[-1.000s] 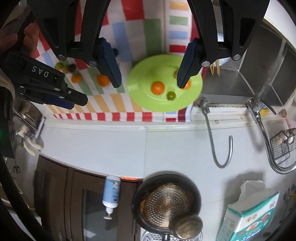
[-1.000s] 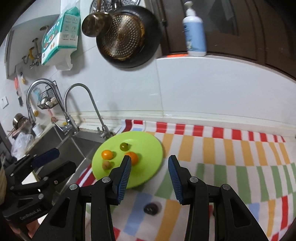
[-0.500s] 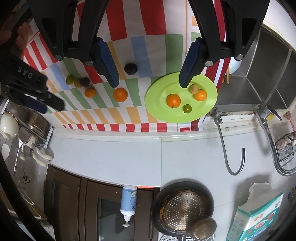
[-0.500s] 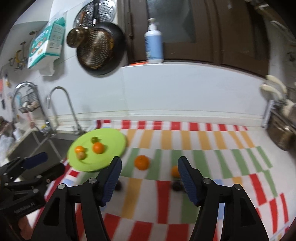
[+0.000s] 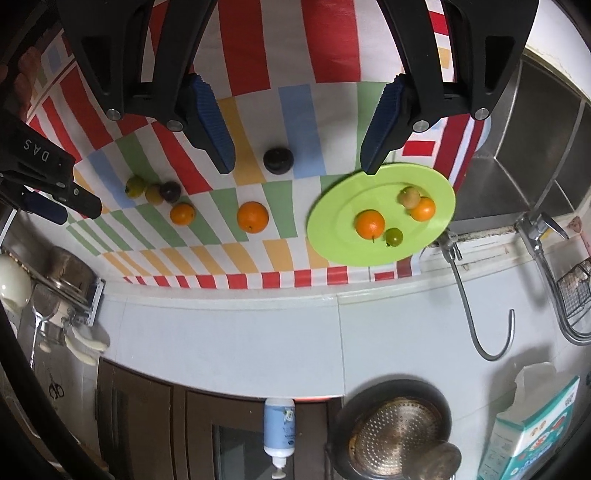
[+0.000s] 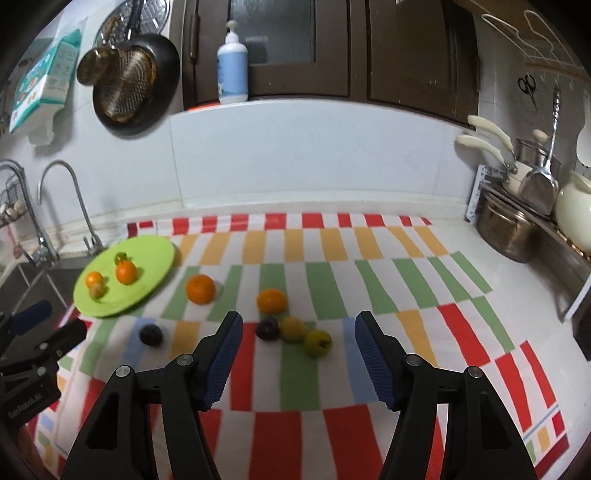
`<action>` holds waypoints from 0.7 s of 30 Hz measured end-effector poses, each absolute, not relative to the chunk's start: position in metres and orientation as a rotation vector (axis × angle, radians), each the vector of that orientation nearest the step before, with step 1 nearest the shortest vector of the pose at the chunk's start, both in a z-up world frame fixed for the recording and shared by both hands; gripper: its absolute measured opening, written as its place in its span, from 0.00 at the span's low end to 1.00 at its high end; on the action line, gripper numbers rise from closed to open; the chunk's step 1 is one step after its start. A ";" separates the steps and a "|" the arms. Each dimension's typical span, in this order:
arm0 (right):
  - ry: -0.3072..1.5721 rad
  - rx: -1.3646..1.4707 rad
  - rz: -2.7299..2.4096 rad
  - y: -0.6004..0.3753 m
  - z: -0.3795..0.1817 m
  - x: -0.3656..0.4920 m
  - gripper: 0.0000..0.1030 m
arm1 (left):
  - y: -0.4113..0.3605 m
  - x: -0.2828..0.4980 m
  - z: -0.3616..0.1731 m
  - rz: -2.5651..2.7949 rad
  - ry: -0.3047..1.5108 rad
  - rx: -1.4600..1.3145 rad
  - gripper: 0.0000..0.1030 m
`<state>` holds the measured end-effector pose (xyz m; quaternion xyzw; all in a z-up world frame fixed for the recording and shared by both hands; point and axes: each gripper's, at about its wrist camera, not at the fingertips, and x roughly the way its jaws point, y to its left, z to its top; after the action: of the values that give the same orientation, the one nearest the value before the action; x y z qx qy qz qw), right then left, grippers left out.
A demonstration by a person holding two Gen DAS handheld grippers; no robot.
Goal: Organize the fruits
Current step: 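Withdraw both tools from the plate back over the cloth, then move left tool to the dark plum while right tool approaches the green-yellow fruit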
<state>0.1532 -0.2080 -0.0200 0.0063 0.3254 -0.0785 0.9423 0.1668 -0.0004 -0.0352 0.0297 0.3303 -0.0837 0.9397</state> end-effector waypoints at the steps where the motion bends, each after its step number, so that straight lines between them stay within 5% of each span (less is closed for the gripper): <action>1: 0.677 0.014 -0.161 -0.211 -0.024 0.154 0.62 | -0.002 0.168 -0.038 -0.169 0.682 0.063 0.67; 21: 0.830 0.034 -0.135 -0.231 -0.078 0.187 0.55 | -0.021 0.204 -0.079 -0.144 0.784 0.095 0.67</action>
<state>0.1867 -0.2307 -0.0776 0.0164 0.4030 -0.0653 0.9127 0.2036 -0.0207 -0.0792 0.0460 0.3814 -0.0702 0.9206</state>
